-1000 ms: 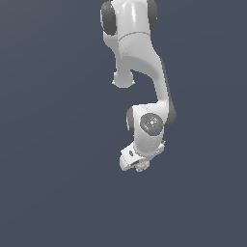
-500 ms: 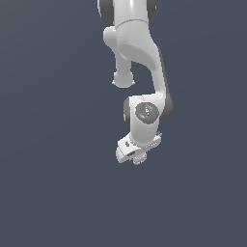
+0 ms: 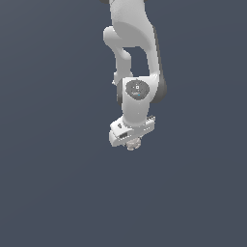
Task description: Pick up the object and move it to a goal position.
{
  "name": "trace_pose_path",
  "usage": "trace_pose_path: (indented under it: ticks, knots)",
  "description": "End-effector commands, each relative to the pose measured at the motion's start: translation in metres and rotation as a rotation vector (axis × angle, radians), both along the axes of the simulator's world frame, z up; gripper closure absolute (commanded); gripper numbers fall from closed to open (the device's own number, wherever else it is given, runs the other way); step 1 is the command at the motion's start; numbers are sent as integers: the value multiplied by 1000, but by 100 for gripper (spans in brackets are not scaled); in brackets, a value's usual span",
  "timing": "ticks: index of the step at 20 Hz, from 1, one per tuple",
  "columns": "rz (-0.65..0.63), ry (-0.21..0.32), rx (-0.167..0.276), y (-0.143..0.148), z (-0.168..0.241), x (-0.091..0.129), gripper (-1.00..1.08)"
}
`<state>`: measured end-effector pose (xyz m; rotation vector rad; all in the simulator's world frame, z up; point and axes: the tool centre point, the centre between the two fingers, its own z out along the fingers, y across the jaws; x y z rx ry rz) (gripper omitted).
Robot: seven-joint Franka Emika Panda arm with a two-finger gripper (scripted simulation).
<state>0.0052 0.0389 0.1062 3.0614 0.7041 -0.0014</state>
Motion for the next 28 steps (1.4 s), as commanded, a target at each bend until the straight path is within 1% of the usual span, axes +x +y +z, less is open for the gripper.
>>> trace_pose_path:
  ticks: [1, 10, 16, 22, 28]
  knots:
    - [0, -1, 0, -8, 13, -15, 108]
    - [-1, -1, 0, -39, 60, -70, 108]
    - [0, -1, 1, -55, 86, -99, 108]
    - [0, -1, 1, -65, 103, -116, 108]
    - [0, -1, 1, -70, 111, -123, 108]
